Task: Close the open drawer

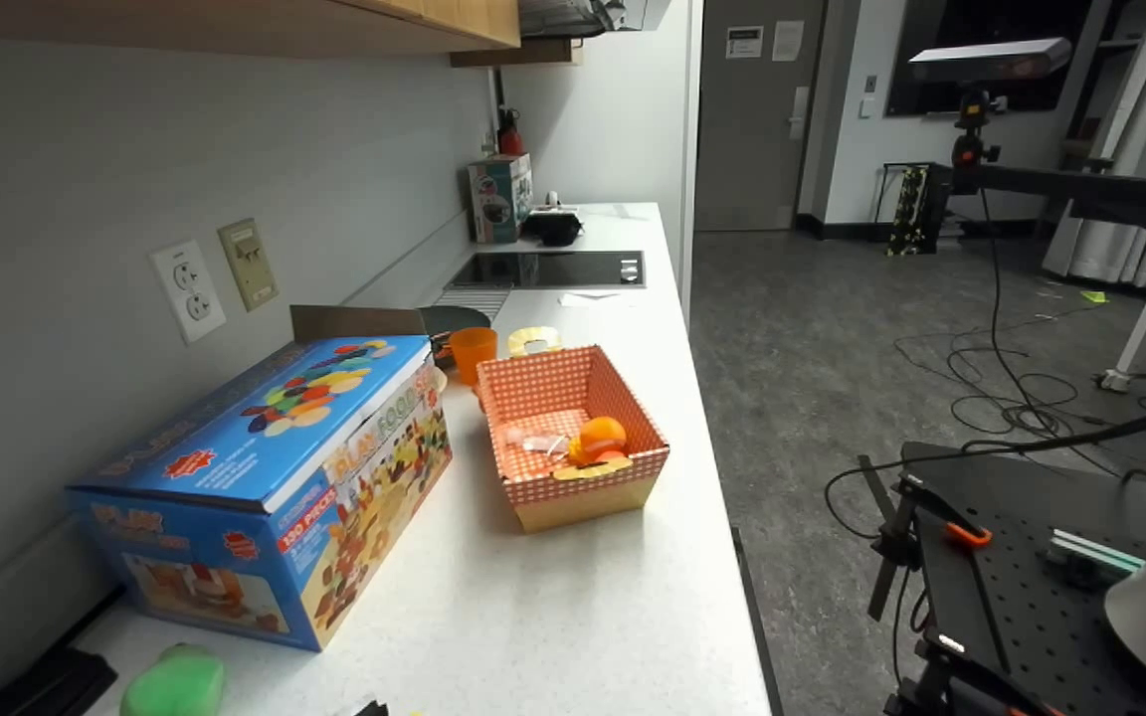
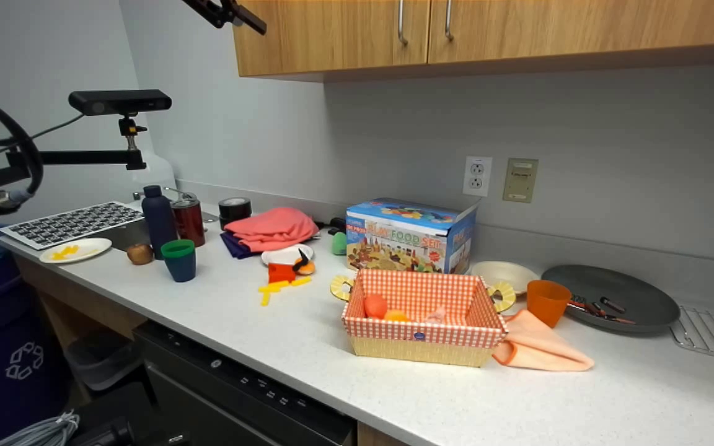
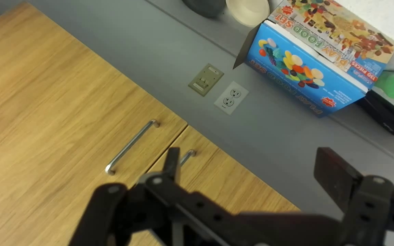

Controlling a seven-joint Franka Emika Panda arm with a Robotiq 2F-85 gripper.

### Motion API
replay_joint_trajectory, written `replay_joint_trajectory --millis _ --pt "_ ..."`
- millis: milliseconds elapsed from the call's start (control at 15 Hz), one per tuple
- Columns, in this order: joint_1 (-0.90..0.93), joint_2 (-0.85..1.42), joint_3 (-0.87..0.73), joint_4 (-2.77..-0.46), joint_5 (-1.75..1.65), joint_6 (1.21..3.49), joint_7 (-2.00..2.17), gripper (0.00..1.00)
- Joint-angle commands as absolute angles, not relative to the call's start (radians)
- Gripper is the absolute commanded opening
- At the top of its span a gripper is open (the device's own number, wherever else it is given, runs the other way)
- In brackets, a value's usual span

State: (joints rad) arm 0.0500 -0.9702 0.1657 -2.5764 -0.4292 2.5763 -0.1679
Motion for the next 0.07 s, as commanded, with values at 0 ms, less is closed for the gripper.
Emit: replay_joint_trajectory --millis 0 --pt "0.047 -0.97 0.168 -2.575 -0.423 2.576 -0.172 1.0"
